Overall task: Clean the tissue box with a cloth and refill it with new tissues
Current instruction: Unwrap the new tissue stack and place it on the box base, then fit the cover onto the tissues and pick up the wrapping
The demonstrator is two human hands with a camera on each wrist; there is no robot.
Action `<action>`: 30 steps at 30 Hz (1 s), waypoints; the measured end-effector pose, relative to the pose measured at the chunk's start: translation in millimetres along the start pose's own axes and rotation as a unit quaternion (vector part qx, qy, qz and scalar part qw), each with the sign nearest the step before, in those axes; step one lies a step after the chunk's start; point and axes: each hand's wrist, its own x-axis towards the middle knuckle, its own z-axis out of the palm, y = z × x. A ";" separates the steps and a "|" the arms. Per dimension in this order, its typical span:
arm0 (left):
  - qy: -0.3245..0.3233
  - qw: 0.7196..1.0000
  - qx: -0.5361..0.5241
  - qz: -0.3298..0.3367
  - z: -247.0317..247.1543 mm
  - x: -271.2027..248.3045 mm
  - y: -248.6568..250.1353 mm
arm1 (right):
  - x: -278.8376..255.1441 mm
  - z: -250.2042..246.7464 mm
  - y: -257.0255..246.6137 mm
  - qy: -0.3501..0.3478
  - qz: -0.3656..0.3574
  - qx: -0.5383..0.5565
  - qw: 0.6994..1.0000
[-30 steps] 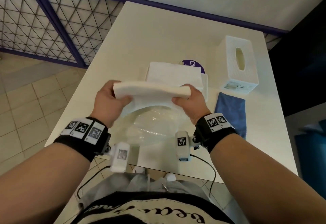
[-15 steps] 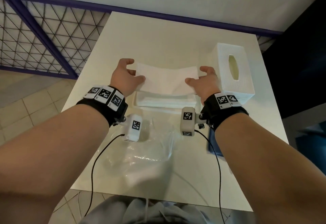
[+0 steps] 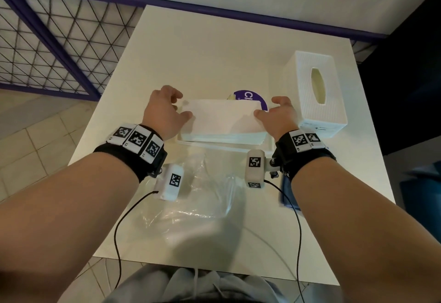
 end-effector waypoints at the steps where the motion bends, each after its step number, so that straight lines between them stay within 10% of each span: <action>1: -0.027 0.999 0.024 0.024 -3.6 -7.5 3.7 | -3.4 -2.1 -1.1 -0.002 -0.008 -0.006 1.000; 6: -0.272 0.938 0.207 0.060 -13.4 -56.4 -6.9 | -30.9 -5.0 3.1 -0.014 -0.063 -0.020 0.998; 10: -0.295 0.919 0.259 -0.035 -7.5 -76.5 -48.4 | -57.9 6.3 10.3 -0.090 -0.081 -0.146 0.982; 14: -0.300 0.921 0.245 -0.035 -12.4 -80.4 -59.8 | -84.6 25.9 10.7 -0.290 -0.034 -0.316 0.903; 20: -0.313 0.944 0.056 -0.091 -56.5 -79.2 -58.3 | -109.1 30.8 5.2 -0.379 -0.010 -0.099 0.920; 25: -0.192 0.967 -0.118 -0.121 -98.8 -61.2 -84.9 | -72.0 -7.4 -22.4 -0.141 -0.053 0.036 0.988; 30: -0.040 0.954 -0.208 -0.210 -99.0 -43.5 -108.8 | 3.1 -53.1 -12.4 0.087 -0.049 -0.033 0.994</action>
